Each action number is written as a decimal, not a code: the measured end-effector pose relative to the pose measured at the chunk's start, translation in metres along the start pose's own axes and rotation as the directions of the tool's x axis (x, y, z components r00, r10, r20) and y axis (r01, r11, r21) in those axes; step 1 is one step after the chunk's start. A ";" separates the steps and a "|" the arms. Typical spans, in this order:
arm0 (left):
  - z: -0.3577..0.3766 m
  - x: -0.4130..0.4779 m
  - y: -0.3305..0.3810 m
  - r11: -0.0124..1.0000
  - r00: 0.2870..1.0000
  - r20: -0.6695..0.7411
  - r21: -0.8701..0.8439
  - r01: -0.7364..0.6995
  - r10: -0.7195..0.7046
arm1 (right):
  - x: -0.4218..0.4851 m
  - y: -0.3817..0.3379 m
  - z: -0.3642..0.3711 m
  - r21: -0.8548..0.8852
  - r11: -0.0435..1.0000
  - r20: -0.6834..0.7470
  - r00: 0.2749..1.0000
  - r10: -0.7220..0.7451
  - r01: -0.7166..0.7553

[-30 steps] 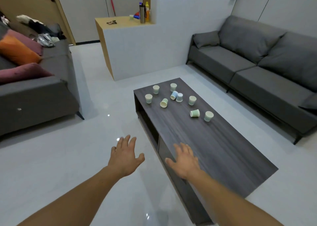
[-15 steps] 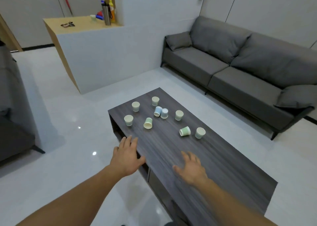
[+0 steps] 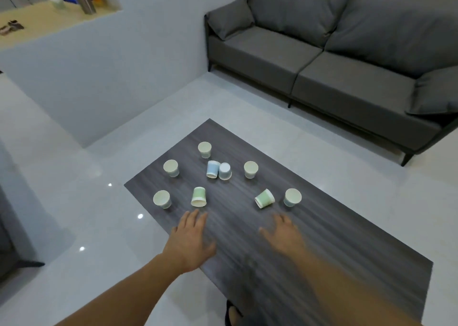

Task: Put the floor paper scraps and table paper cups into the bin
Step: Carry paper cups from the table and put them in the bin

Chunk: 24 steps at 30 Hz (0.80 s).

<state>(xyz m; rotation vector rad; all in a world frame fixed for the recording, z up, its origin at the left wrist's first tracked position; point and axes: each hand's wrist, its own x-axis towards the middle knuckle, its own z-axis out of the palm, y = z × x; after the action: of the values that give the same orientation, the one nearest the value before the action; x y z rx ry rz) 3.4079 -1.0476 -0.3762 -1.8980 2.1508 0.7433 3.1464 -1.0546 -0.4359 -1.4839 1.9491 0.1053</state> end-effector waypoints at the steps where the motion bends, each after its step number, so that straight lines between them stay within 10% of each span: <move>1: -0.004 0.015 0.001 1.000 1.000 0.023 0.017 -0.002 0.001 | 0.019 0.001 -0.005 0.010 1.000 0.012 1.000 0.011 -0.011; 24: 0.132 0.260 0.020 0.971 0.961 0.216 -0.201 -0.126 0.170 | 0.307 0.038 0.070 0.196 0.923 0.095 0.943 0.318 -0.331</move>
<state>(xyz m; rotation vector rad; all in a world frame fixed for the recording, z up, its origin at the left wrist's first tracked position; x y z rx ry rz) 3.3189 -1.2117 -0.6007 -1.6427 2.1567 1.1708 3.1077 -1.2634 -0.6711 -1.0022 2.0705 0.0861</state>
